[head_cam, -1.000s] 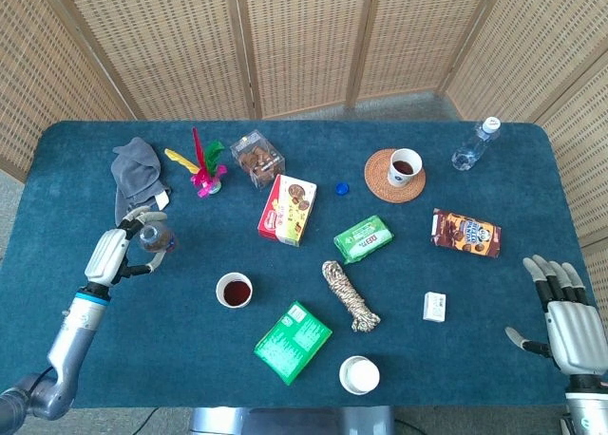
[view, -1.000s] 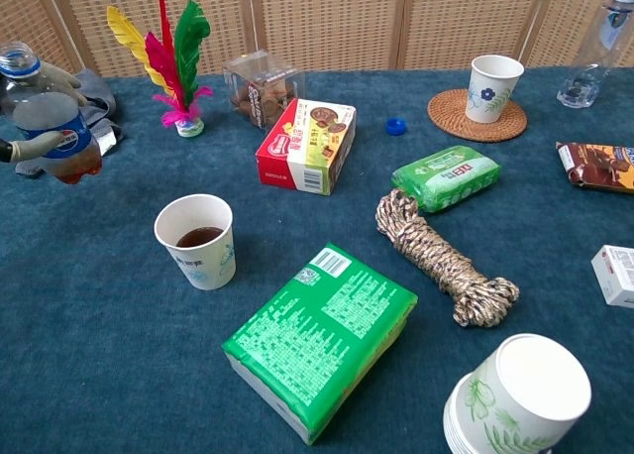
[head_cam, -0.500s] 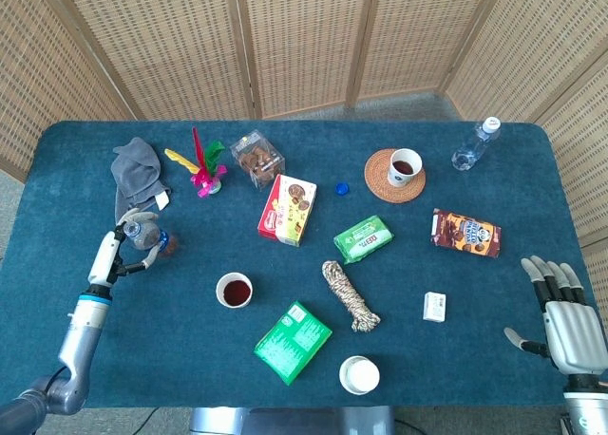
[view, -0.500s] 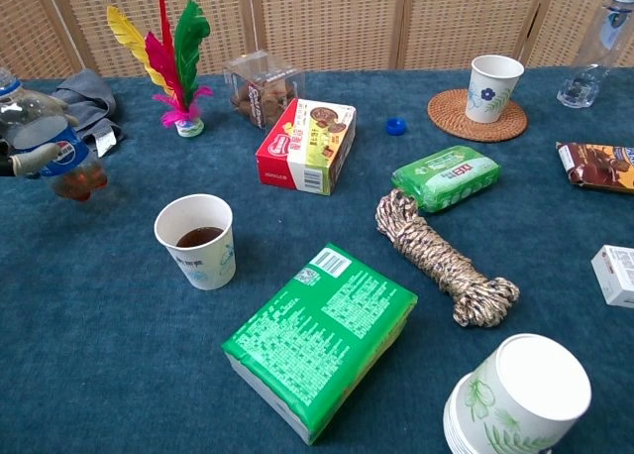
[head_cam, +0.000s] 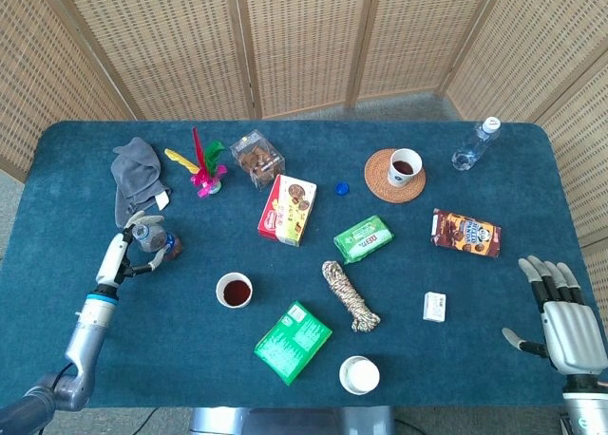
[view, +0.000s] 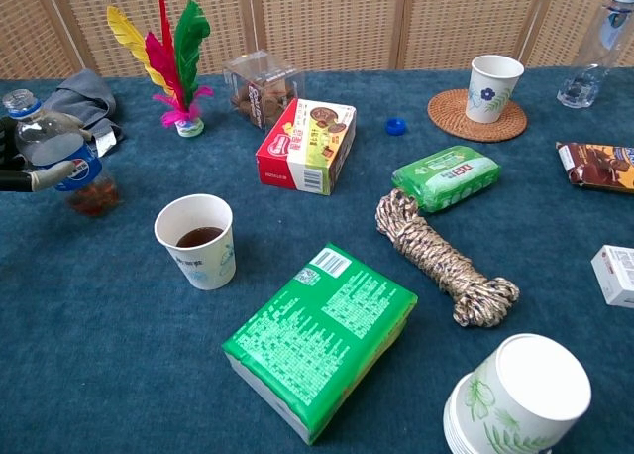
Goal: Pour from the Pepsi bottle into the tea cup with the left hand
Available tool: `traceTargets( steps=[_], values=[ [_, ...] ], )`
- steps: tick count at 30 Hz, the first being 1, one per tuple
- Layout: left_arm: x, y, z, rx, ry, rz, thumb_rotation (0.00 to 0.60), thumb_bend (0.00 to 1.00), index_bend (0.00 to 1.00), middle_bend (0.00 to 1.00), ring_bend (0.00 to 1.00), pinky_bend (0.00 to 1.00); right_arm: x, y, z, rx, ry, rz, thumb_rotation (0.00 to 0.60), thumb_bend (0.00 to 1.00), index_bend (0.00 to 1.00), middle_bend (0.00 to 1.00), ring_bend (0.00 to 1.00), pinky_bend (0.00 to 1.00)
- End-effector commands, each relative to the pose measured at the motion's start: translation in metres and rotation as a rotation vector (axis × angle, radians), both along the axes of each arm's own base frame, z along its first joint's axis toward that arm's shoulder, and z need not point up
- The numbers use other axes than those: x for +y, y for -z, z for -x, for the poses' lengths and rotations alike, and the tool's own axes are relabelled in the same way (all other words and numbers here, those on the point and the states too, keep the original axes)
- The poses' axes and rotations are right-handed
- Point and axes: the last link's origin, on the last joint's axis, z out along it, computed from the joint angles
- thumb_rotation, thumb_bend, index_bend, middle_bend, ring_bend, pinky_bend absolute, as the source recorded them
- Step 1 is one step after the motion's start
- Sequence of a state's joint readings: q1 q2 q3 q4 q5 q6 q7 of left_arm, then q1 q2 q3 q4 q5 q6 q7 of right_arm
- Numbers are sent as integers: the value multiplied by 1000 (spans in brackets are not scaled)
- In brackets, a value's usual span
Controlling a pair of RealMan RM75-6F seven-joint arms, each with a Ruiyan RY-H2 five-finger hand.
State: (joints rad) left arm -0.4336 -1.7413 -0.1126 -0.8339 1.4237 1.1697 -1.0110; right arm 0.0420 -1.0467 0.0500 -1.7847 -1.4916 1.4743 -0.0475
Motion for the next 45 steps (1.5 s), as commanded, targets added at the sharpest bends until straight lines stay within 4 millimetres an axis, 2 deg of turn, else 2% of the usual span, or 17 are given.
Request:
traceTargets(
  steps=[1,7,12,16,45],
  values=[
    [-1,1,1,3,3,9,600,460,314,207,25,273,0,0,0,0,-2,1,600,81,0,0,0,0],
    [-4,2,5,11,14,40,600,461,239,8,0,147,0,0,0,0,-3,3,600,80,0,0,0,0],
    [-7,1,7,-5,22,53,600,464,93,0,0,54,0,-1,0,-1,-3,6,600,81,0,0,0,0],
    [-9,-1,10,-8,21,45,600,464,3,0,0,22,0,0,0,-2,-4,2,600,80,0,0,0,0],
    [-11,-3,21,-16,-6,11,600,444,0,0,0,0,1,2,-1,2,-5,-8,600,80,0,0,0,0]
  ],
)
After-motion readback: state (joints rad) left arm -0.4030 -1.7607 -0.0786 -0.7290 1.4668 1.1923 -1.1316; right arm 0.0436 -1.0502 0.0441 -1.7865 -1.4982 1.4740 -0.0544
